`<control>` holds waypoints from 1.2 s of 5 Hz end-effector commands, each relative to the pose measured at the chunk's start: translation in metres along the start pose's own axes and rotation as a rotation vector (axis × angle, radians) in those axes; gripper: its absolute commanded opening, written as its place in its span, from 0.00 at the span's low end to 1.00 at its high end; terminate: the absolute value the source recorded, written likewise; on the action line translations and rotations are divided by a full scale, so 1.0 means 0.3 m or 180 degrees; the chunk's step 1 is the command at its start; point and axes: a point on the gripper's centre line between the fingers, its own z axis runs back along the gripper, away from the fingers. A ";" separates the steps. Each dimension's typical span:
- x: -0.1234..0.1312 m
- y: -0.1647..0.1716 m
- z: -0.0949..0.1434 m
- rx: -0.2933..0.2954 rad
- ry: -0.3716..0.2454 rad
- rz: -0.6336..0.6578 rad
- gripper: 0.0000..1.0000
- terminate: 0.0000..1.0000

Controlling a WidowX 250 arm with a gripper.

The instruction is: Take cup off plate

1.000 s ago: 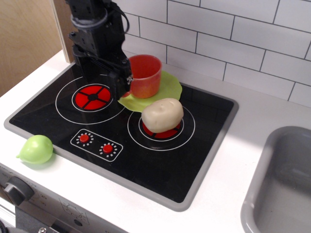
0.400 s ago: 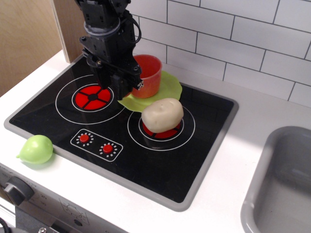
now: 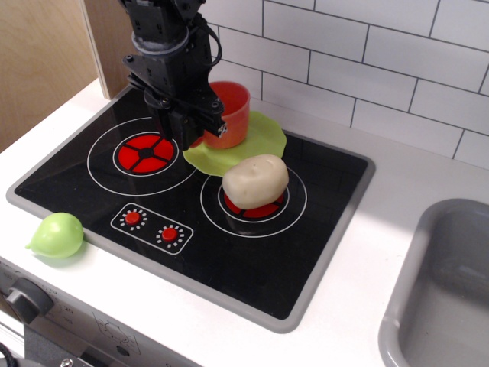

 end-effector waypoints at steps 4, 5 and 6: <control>-0.192 -0.025 0.154 -0.0180 0.0032 -0.0270 0.00 0.00; -0.265 -0.067 0.152 -0.0219 0.0126 -0.0506 0.00 0.00; -0.296 -0.114 0.135 -0.0284 0.0172 -0.0691 0.00 0.00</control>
